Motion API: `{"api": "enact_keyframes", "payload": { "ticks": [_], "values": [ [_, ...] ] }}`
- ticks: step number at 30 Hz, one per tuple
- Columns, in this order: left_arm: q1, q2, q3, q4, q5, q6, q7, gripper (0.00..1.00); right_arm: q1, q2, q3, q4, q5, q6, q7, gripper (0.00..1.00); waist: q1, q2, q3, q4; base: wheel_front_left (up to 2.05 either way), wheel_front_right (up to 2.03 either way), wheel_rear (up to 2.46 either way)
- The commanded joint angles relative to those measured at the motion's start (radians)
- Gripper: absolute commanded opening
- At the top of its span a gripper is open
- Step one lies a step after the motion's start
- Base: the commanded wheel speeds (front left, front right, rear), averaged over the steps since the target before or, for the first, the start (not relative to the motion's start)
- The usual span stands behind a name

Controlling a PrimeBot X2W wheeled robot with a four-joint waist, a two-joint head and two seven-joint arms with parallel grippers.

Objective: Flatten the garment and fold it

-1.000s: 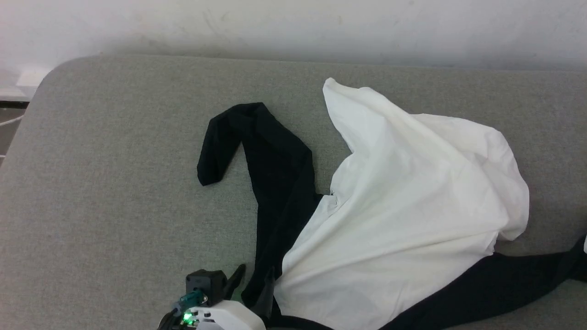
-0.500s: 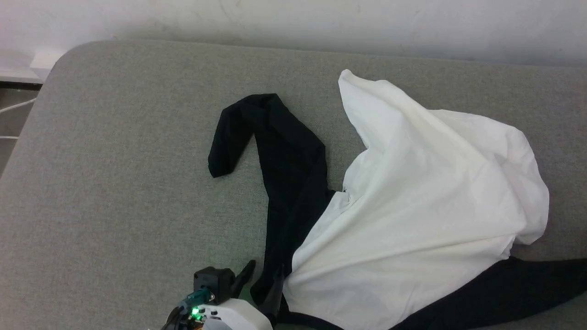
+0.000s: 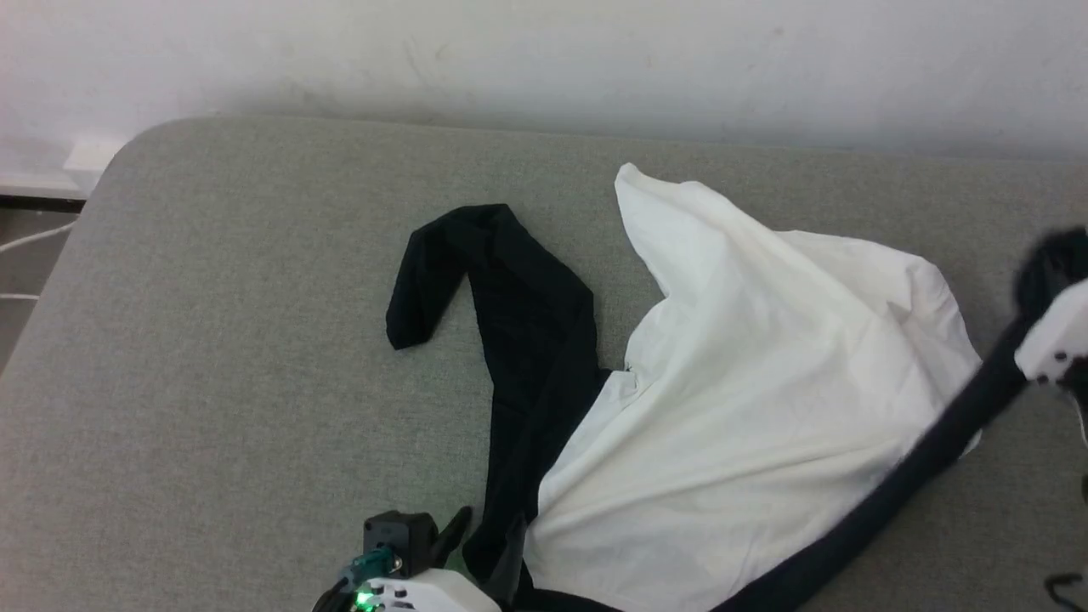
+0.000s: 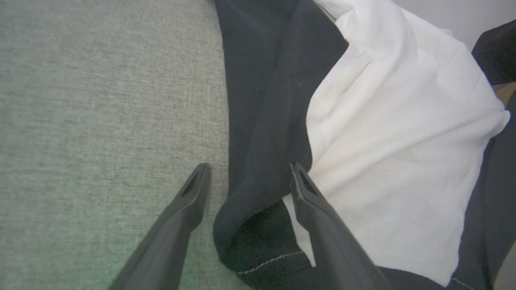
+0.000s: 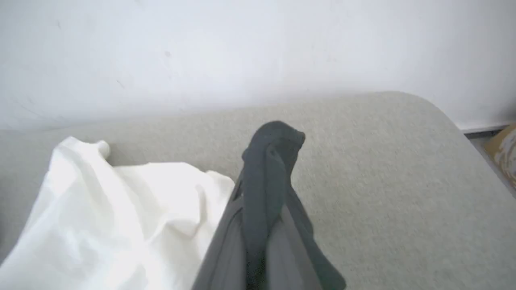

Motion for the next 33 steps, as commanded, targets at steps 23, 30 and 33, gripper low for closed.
{"api": "enact_keyframes", "payload": {
  "ticks": [23,30,33],
  "values": [
    [-0.016,0.023,-0.009,-0.013,-0.010,0.025,0.023,1.00,0.089,-0.142,-0.185,0.281,0.063,-0.001,-0.162,1.00,0.0000,0.0000,0.048,-0.014,0.00,0.00,0.00],
    [-0.008,0.027,0.003,-0.024,-0.023,0.025,-0.007,1.00,0.069,-0.100,-0.067,0.114,0.032,-0.001,-0.324,1.00,0.0000,0.0000,-0.016,-0.052,0.00,0.00,0.00],
    [0.000,0.033,0.001,-0.043,-0.029,0.021,-0.001,1.00,0.129,-0.079,0.030,-0.029,0.080,-0.001,-0.394,1.00,0.0000,0.0000,-0.030,-0.071,0.00,0.00,0.00]
  ]
}}
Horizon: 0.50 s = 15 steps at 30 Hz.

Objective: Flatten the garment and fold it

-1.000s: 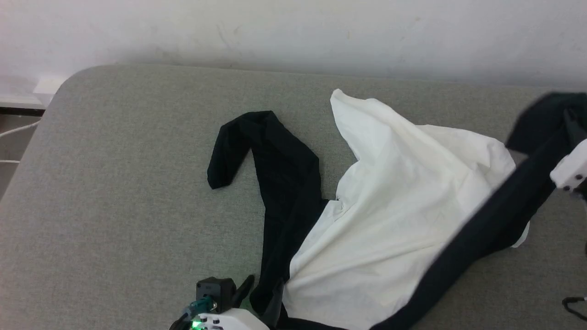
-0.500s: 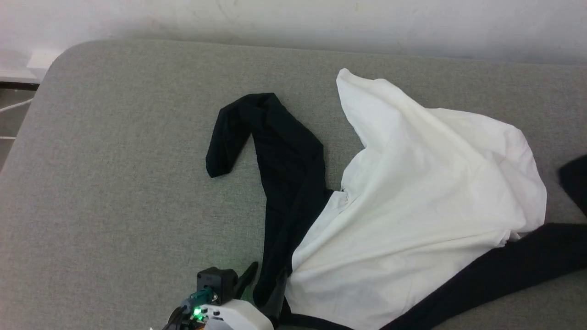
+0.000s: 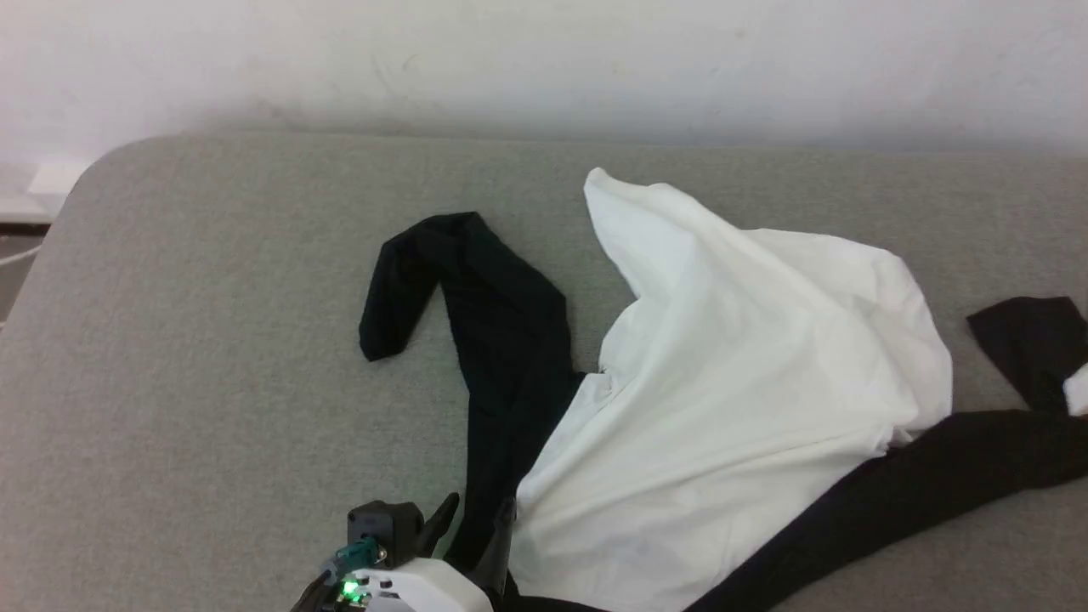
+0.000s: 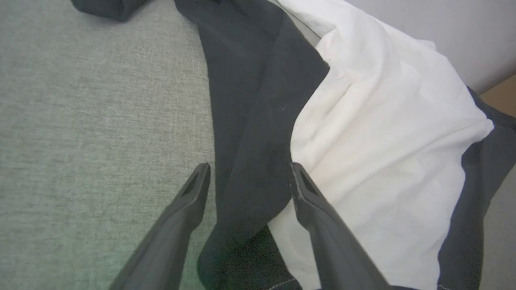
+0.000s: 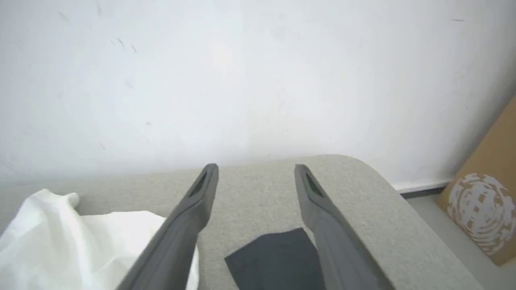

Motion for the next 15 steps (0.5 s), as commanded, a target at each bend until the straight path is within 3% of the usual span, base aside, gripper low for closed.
{"api": "enact_keyframes", "payload": {
  "ticks": [1,8,15],
  "values": [
    [0.007,0.011,0.000,-0.011,-0.002,0.003,0.007,1.00,0.050,0.016,0.028,-0.057,0.029,-0.001,-0.028,1.00,0.0001,0.0000,-0.022,-0.032,0.00,0.00,0.00],
    [0.021,0.057,-0.023,-0.047,0.009,0.019,0.119,1.00,0.237,0.113,0.115,-0.318,0.071,-0.001,-0.117,1.00,0.0001,0.0000,-0.017,-0.071,0.00,0.00,0.00],
    [0.067,0.164,-0.031,-0.083,0.091,0.121,0.277,1.00,0.374,0.199,0.179,-0.423,0.072,-0.001,-0.122,1.00,0.0001,0.0000,-0.019,-0.106,0.00,0.00,0.00]
  ]
}}
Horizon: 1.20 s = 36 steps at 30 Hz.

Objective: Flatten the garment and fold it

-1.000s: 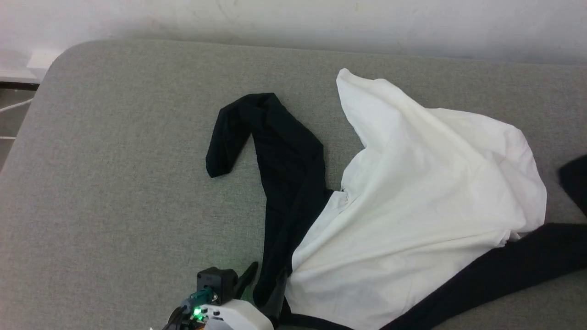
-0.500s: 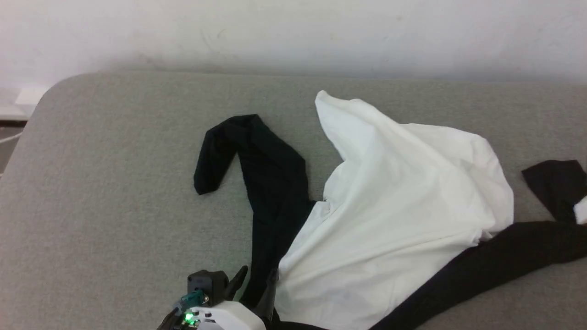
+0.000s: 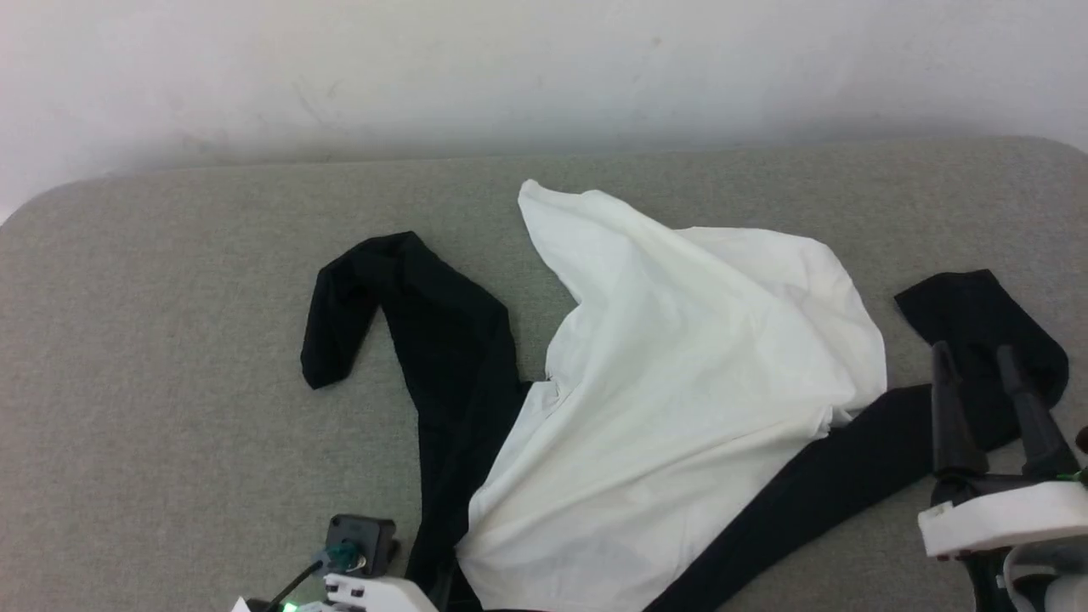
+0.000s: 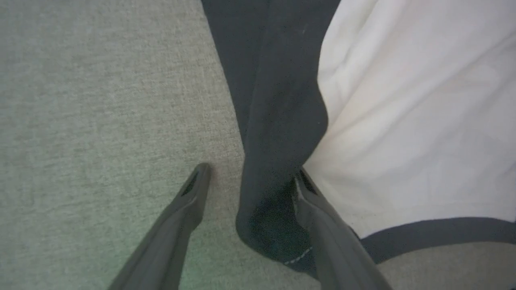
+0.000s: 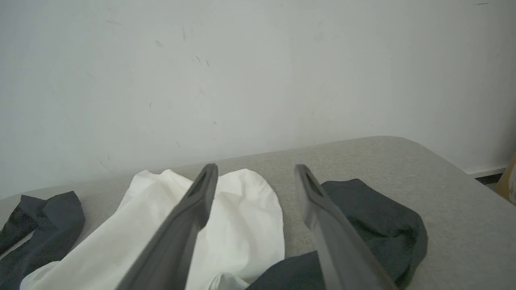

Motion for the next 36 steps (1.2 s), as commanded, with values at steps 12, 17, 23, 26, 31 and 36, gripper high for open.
{"api": "enact_keyframes", "payload": {
  "ticks": [12,17,23,26,31,36],
  "values": [
    [0.080,-0.018,-0.010,0.009,-0.091,-0.015,0.089,1.00,0.023,0.009,0.041,0.021,-0.015,-0.001,0.075,1.00,0.0001,0.0000,-0.016,-0.021,0.00,0.00,0.00],
    [0.051,-0.046,-0.014,0.045,-0.135,-0.070,0.061,0.00,0.050,-0.026,0.104,0.025,-0.008,-0.001,0.185,1.00,0.0001,0.0000,-0.004,-0.014,0.00,0.00,0.00],
    [0.030,-0.068,-0.007,0.040,-0.123,-0.080,-0.042,0.00,0.133,-0.111,0.306,-0.021,0.115,-0.001,0.512,1.00,0.0001,0.0000,-0.023,0.017,0.00,0.00,0.00],
    [0.028,-0.078,-0.014,0.036,-0.117,-0.083,-0.070,0.00,0.171,-0.123,0.367,-0.047,0.181,-0.001,0.678,1.00,0.0001,0.0000,-0.034,0.037,0.00,0.00,0.00],
    [0.022,-0.095,-0.029,0.042,-0.119,-0.092,-0.085,0.00,0.177,-0.087,0.385,-0.035,0.200,-0.001,0.801,1.00,0.0001,0.0000,-0.039,0.071,0.00,0.00,0.00],
    [0.011,-0.104,-0.042,0.045,-0.114,-0.096,-0.097,0.00,0.147,-0.021,0.333,0.034,0.159,-0.001,0.820,1.00,0.0001,0.0000,-0.031,0.101,0.00,0.00,0.00]
  ]
}}
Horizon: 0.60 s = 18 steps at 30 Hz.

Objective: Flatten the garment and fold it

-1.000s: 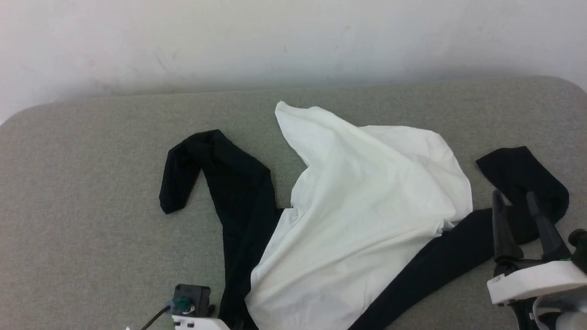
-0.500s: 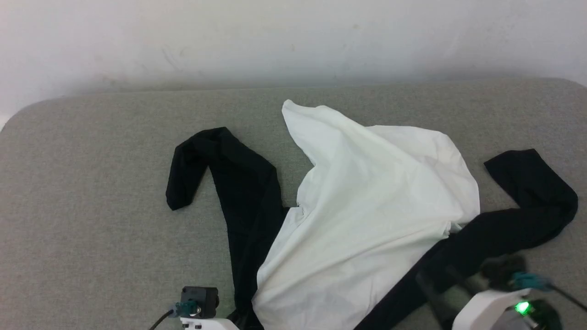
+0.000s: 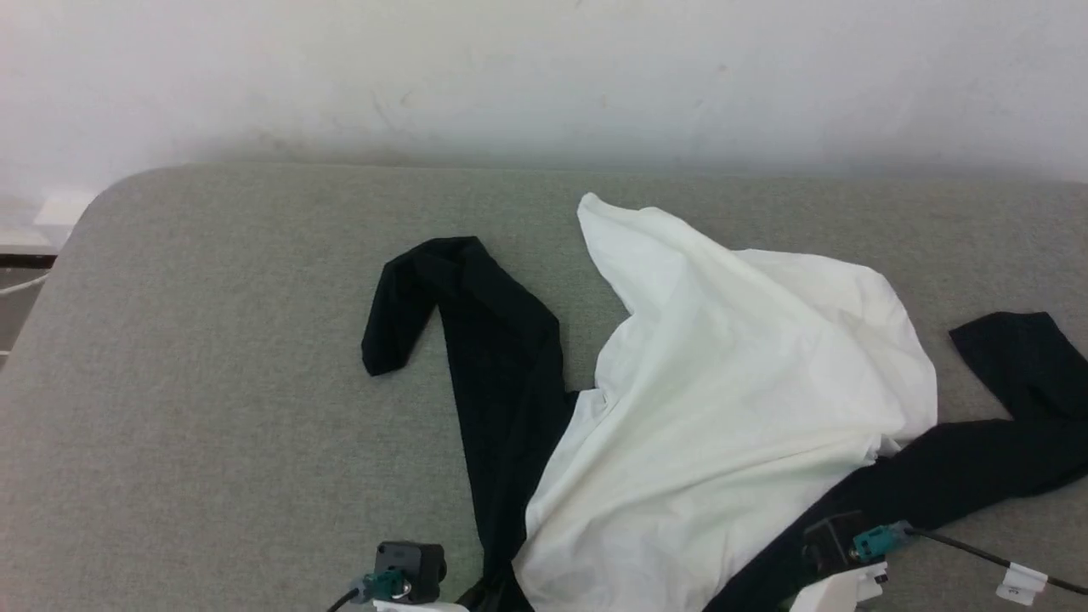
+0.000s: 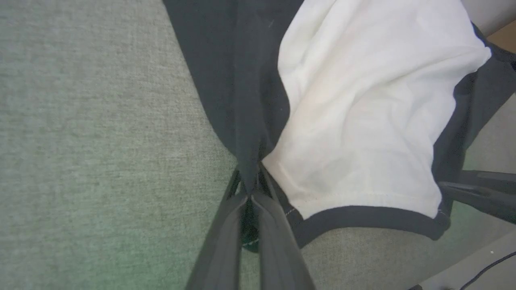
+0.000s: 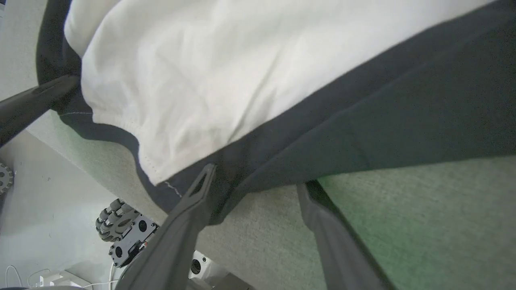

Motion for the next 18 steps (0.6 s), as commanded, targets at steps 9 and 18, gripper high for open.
{"api": "enact_keyframes", "payload": {
  "ticks": [9,18],
  "values": [
    [-0.023,0.002,-0.007,0.003,0.007,-0.007,-0.013,0.00,-0.040,0.032,-0.024,0.109,-0.083,-0.002,0.018,1.00,0.0000,0.0000,0.020,0.024,0.00,0.00,0.00],
    [-0.040,0.006,-0.009,0.016,0.003,-0.010,-0.016,0.00,-0.046,0.031,-0.055,0.117,-0.107,-0.002,-0.004,0.00,0.0000,0.0000,0.026,0.014,0.00,0.00,0.00]
  ]
}}
